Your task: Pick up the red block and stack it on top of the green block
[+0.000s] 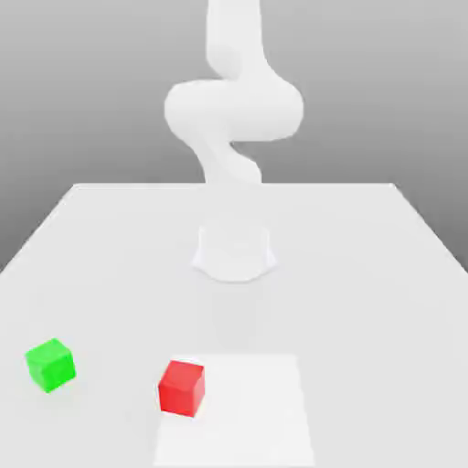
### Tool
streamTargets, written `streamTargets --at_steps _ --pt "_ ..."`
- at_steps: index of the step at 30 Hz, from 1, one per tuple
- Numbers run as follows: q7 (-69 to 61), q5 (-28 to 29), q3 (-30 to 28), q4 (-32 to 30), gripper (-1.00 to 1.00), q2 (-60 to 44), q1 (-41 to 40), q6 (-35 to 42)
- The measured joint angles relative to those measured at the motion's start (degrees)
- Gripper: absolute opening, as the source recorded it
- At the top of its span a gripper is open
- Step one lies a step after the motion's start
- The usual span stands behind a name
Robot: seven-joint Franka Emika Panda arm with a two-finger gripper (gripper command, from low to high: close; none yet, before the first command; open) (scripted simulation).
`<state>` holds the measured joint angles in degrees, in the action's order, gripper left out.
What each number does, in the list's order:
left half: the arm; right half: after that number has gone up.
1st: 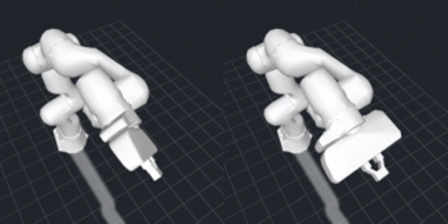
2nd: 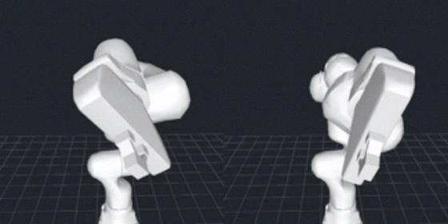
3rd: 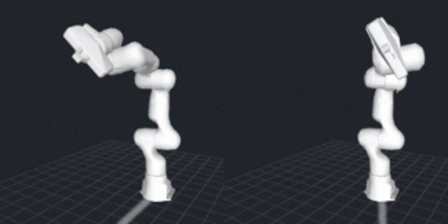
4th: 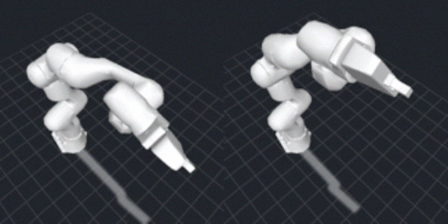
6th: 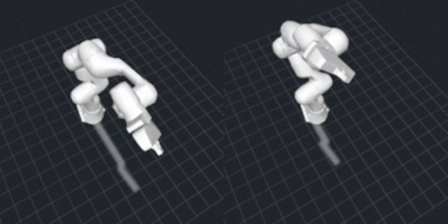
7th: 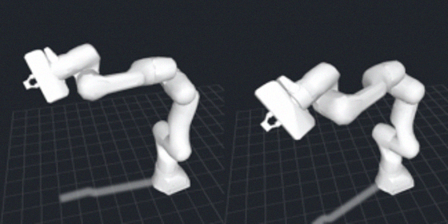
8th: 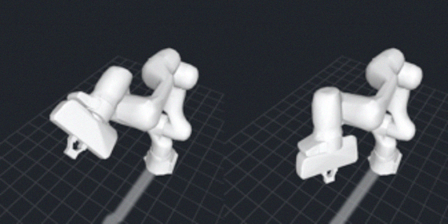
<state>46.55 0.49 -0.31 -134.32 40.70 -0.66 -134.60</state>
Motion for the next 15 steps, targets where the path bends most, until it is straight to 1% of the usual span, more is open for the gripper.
streamTargets --at_steps 15 --pt "2.77 0.72 -2.51 -15.53 0.0 -31.61 -4.47 -17.41"
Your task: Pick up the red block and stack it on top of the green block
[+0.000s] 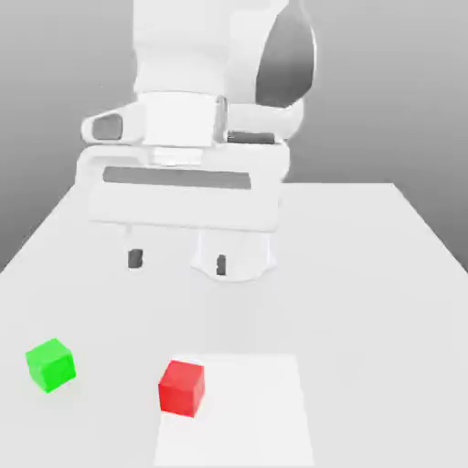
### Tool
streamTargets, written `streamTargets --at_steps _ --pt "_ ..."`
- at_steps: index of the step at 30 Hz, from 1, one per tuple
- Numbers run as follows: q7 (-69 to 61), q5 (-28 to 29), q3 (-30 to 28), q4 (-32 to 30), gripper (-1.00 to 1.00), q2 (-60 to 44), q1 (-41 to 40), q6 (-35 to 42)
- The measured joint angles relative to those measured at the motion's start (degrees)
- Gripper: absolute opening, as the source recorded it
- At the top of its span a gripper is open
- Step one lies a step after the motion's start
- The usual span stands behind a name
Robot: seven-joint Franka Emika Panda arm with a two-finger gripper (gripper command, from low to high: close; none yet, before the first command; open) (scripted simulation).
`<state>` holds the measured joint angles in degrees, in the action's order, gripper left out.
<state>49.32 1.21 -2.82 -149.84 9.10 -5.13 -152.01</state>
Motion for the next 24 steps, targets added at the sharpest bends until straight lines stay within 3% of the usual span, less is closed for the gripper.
streamTargets --at_steps 5,11,12,19,24 --pt "-0.28 -1.41 -0.88 -4.94 0.0 -10.4 -1.4 -5.8" --pt "-1.89 -3.78 0.56 -4.27 0.0 -22.87 -2.39 -15.88" --pt "-2.0 -3.95 0.76 -4.06 -1.0 -24.34 -2.54 -17.13" --pt "-1.95 -3.9 0.8 -4.05 -1.0 -24.42 -2.57 -17.2" --pt "-0.8 -2.29 -0.14 -5.39 -1.0 -15.4 -2.03 -9.55"
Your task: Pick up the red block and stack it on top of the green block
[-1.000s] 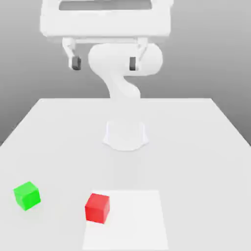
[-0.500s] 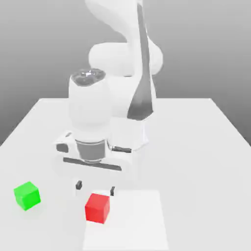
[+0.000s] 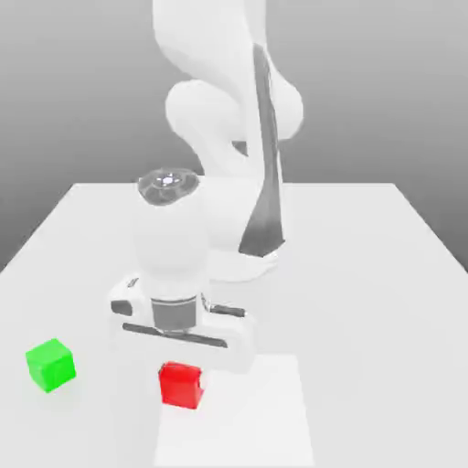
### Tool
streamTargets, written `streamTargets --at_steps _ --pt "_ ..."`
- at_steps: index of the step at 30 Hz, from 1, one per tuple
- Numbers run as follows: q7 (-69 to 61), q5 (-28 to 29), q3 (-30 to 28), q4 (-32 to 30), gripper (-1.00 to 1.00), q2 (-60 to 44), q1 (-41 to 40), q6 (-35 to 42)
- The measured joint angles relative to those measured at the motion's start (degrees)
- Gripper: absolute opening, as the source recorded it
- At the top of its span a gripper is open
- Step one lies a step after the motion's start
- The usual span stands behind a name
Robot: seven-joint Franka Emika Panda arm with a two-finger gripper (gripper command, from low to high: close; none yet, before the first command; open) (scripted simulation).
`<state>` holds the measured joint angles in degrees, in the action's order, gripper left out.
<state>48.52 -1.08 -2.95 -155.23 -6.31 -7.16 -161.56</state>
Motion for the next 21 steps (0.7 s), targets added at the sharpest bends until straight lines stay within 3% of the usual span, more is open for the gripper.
streamTargets --at_steps 12,17,18,21 --pt "-23.39 0.49 -8.59 5.31 -1.0 4.99 -20.58 10.38" --pt "-28.45 -3.47 -6.79 6.26 -1.0 -3.36 -22.45 3.16" --pt "-29.01 -4.21 -6.19 6.35 1.0 -5.04 -22.89 1.6" --pt "-29.01 -4.21 -6.19 6.35 1.0 -5.04 -22.89 1.6"
